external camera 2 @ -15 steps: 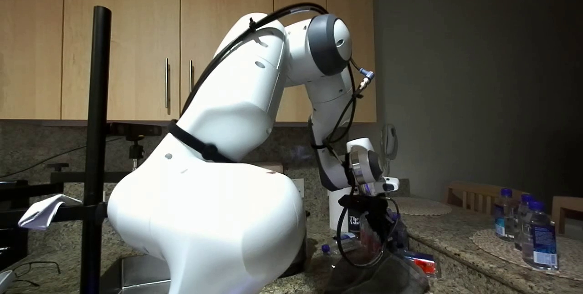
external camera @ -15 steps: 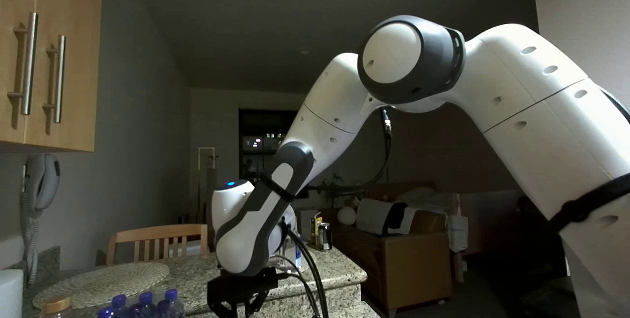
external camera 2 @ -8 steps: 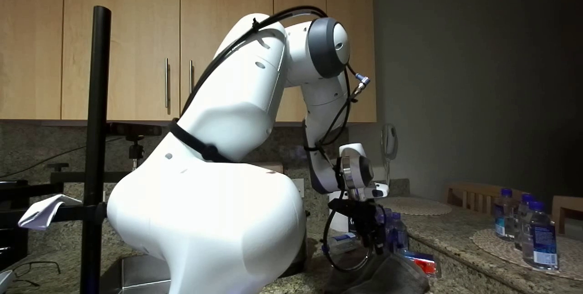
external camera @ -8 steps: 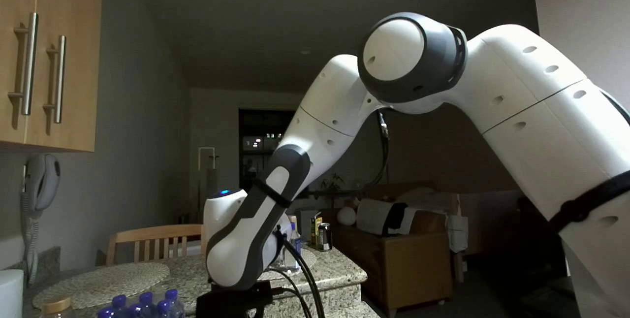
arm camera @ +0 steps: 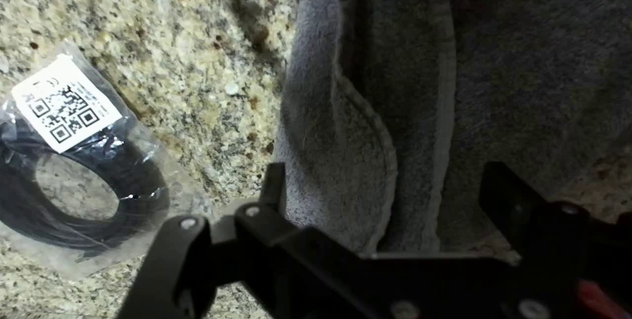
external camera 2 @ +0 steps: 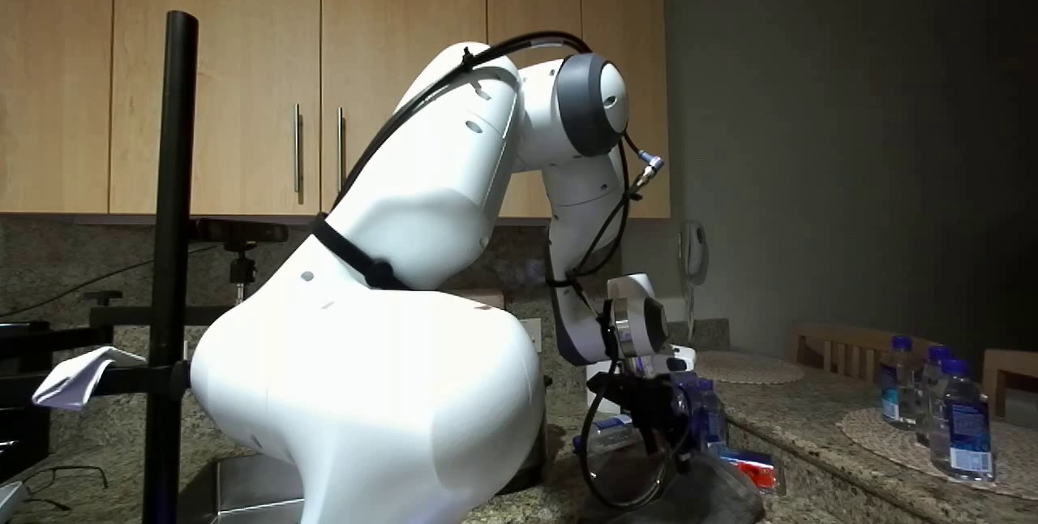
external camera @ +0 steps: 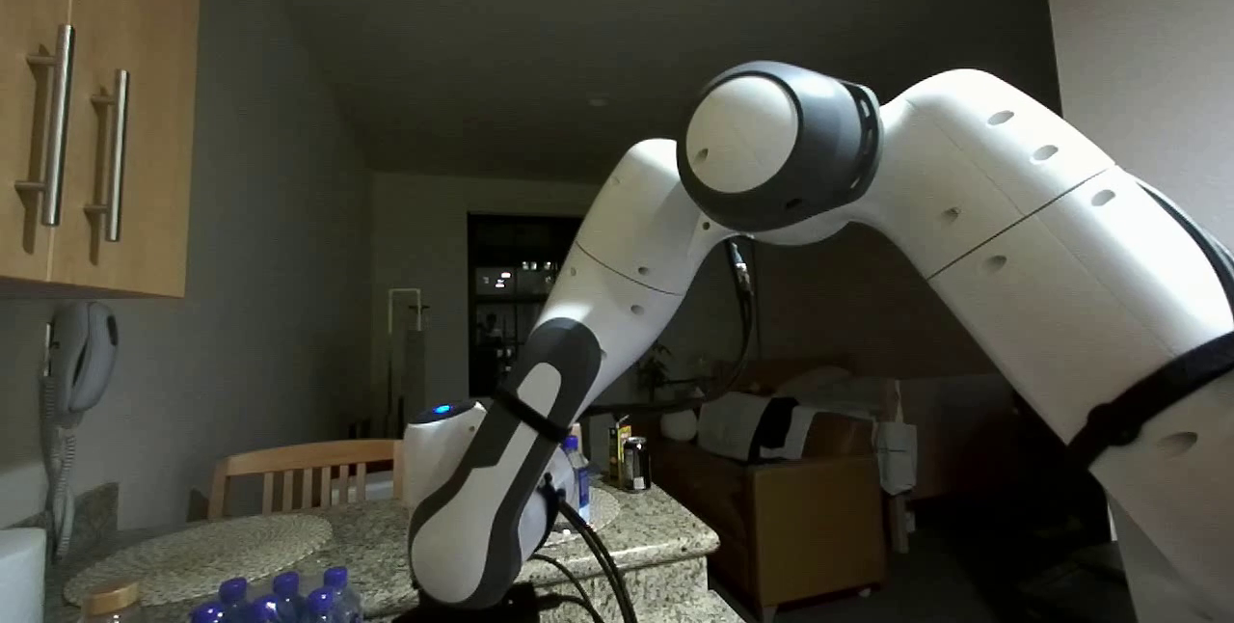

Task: Move the grey towel to the right.

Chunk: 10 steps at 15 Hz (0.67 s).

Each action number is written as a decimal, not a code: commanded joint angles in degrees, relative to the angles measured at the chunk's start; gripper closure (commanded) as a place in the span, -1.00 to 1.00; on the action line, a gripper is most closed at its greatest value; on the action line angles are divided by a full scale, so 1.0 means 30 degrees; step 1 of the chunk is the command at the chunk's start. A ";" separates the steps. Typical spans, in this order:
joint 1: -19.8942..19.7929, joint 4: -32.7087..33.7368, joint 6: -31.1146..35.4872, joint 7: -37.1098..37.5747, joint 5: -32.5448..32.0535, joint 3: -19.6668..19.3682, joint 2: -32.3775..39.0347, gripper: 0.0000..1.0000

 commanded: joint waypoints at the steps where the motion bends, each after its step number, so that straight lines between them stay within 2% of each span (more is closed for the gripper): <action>1: 0.0216 0.0594 0.0498 -0.0066 -0.0172 -0.0489 0.0797 -1.00; 10: 0.0161 0.1848 0.0556 -0.0080 -0.0019 -0.1386 0.1922 -1.00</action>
